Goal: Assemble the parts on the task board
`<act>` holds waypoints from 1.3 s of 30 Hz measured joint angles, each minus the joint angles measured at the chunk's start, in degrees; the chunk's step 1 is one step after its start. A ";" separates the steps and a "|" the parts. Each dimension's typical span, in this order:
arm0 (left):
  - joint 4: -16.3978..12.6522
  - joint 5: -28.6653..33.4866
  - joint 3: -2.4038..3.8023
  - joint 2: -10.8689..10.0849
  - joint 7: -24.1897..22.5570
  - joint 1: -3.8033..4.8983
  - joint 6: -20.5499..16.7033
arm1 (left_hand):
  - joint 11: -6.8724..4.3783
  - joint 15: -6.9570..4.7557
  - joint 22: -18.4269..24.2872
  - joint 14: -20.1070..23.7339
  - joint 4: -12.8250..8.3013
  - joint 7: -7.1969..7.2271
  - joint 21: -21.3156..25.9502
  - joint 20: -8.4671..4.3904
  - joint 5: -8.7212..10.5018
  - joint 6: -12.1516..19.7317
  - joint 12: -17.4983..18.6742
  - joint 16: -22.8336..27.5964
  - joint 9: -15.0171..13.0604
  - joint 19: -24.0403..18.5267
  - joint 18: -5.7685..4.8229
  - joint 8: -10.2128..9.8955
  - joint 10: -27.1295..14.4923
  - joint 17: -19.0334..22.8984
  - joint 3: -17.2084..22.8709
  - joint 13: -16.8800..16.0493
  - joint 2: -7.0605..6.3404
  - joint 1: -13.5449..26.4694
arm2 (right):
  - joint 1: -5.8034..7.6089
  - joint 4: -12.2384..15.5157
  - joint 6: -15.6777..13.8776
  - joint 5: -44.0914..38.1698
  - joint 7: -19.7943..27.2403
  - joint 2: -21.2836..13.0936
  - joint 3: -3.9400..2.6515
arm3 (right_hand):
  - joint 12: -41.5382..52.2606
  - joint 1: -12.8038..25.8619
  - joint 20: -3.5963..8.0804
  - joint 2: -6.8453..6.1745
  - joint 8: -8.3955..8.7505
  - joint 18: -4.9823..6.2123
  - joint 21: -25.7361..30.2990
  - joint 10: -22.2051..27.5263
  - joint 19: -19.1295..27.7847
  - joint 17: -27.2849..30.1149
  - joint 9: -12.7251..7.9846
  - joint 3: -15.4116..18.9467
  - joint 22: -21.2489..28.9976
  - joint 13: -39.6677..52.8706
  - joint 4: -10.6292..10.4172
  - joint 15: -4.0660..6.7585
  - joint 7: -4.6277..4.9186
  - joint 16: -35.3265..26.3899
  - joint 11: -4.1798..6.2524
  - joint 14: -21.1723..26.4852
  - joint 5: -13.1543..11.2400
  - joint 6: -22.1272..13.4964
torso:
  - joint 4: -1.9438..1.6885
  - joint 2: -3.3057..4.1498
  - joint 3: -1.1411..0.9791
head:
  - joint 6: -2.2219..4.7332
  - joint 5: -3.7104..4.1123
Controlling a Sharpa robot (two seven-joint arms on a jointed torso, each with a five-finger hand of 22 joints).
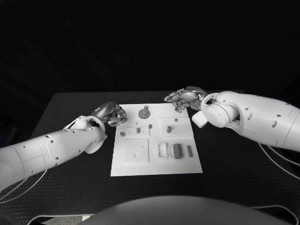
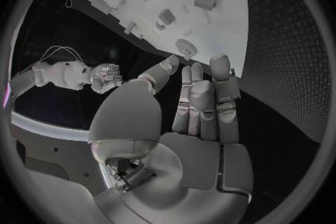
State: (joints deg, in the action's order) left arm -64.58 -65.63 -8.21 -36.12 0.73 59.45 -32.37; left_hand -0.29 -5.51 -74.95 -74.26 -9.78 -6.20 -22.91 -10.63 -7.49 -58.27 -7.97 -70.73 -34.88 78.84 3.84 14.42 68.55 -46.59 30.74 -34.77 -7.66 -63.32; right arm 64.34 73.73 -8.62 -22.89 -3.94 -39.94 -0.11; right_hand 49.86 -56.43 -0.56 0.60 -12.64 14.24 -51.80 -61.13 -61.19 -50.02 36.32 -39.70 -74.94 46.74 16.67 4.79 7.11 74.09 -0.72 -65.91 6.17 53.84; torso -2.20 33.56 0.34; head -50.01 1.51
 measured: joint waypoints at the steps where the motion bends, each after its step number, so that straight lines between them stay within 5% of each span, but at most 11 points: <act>1: -0.07 0.00 0.00 -0.19 0.02 0.05 0.39 | 0.04 -0.08 0.00 0.08 -0.25 -0.04 0.00 0.00 0.00 0.05 0.00 0.00 -0.02 0.00 0.00 0.06 -0.04 0.00 0.17 0.00 0.08 -0.41 | 0.00 0.00 0.01 0.00 0.00 -0.01 0.00 | 0.00 0.00 0.00 0.00 0.00 0.00 0.00 0.00 0.00 0.00 0.00 0.00 0.00 0.00 0.00 0.00 0.00 0.00 0.00 0.00 0.00 0.00 | 0.00 0.00 0.00 | 0.00 -0.01; 12: -1.06 -4.37 -0.05 -3.16 -1.65 0.19 8.01 | 1.22 0.63 0.01 1.21 -4.05 -0.75 0.45 0.83 0.00 1.03 0.50 0.00 -0.09 -0.83 0.03 0.61 -1.22 0.07 0.97 0.73 0.16 -3.44 | 0.00 0.02 0.19 0.00 0.00 -0.23 0.00 | 0.00 0.00 -0.08 0.00 0.00 0.00 0.00 0.00 0.08 0.01 0.00 0.00 0.01 0.00 0.00 -0.01 -0.05 0.00 0.00 0.01 0.00 0.05 | 0.01 -0.01 -0.02 | 0.00 -0.08; 16: -1.15 -8.02 -0.06 -3.95 -3.31 0.18 10.40 | 2.61 1.34 0.01 2.57 -5.51 -1.50 1.01 1.87 0.00 1.53 0.84 0.00 0.23 -1.90 0.17 0.17 -2.61 0.13 0.99 0.85 -0.17 -4.38 | 0.00 0.03 0.26 0.00 0.00 -0.30 0.00 | 0.00 0.00 -0.08 0.00 0.00 0.00 0.00 0.00 0.08 0.01 -0.05 0.00 0.01 0.00 0.00 -0.02 -0.09 0.00 0.00 0.01 0.00 0.09 | 0.01 0.00 0.01 | 0.00 -0.10; 23: -1.02 -13.66 -0.08 -4.27 -5.08 0.17 13.68 | 4.80 2.86 0.02 5.36 -6.30 -1.63 1.86 2.85 0.00 5.73 -1.62 0.00 1.51 -4.35 0.15 -2.04 -5.79 0.45 -0.24 -0.68 -3.05 -4.04 | -0.01 -0.01 0.33 0.00 0.00 -0.31 0.00 | 0.00 0.00 -0.08 0.00 0.00 0.00 0.00 0.00 0.08 0.01 -0.05 0.16 0.01 0.00 0.16 -0.05 -0.10 0.00 0.00 0.04 0.00 0.10 | -0.01 0.00 0.07 | 0.00 -0.01; 29: -0.35 -17.29 -0.10 -3.93 -5.87 0.17 14.89 | 5.05 3.67 0.02 7.95 -6.38 -1.02 2.01 3.13 0.00 8.36 -4.51 -0.26 2.40 -4.66 0.14 -2.95 -9.07 0.83 -0.33 -2.06 -3.95 -4.82 | -0.03 -0.02 0.36 0.00 0.00 -0.31 0.00 | 0.00 0.00 -0.08 0.00 0.00 0.00 0.00 0.00 0.08 0.01 -0.05 0.16 0.02 0.00 0.16 -0.09 -0.06 0.00 0.00 0.09 0.00 0.07 | -0.02 -0.01 0.09 | 0.00 -0.17; 39: 0.60 -20.37 -0.42 -2.69 -6.37 0.18 16.32 | 4.88 3.60 0.03 8.24 -6.08 -1.89 2.02 3.22 0.00 7.91 -7.94 -0.89 2.64 -4.75 0.15 -2.26 -10.42 1.44 -0.64 -2.86 -3.95 -4.82 | -0.07 -0.04 0.42 0.00 0.00 -0.20 0.00 | 0.00 0.00 -0.09 0.00 0.00 0.00 0.00 0.00 0.09 0.02 -0.10 0.16 0.02 0.00 0.16 -0.10 0.03 0.00 0.00 0.09 0.00 -0.03 | 0.02 -0.01 0.04 | 0.00 -0.27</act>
State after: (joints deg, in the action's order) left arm -63.98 -86.00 -8.63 -38.81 -5.64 59.64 -16.05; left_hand 4.59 -1.91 -74.92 -66.02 -15.86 -8.08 -20.90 -7.41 -7.49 -50.36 -15.92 -71.62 -32.24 74.09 3.99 12.16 58.13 -45.16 30.10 -37.63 -11.61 -68.13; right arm 64.27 73.68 -8.20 -22.89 -3.94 -40.14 -0.10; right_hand 49.86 -56.43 -0.65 0.60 -12.64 14.25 -51.80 -61.13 -61.10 -50.01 36.21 -39.53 -74.92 46.74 16.83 4.69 7.14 74.08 -0.72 -65.82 6.17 53.81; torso -2.18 33.55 0.37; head -50.01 1.23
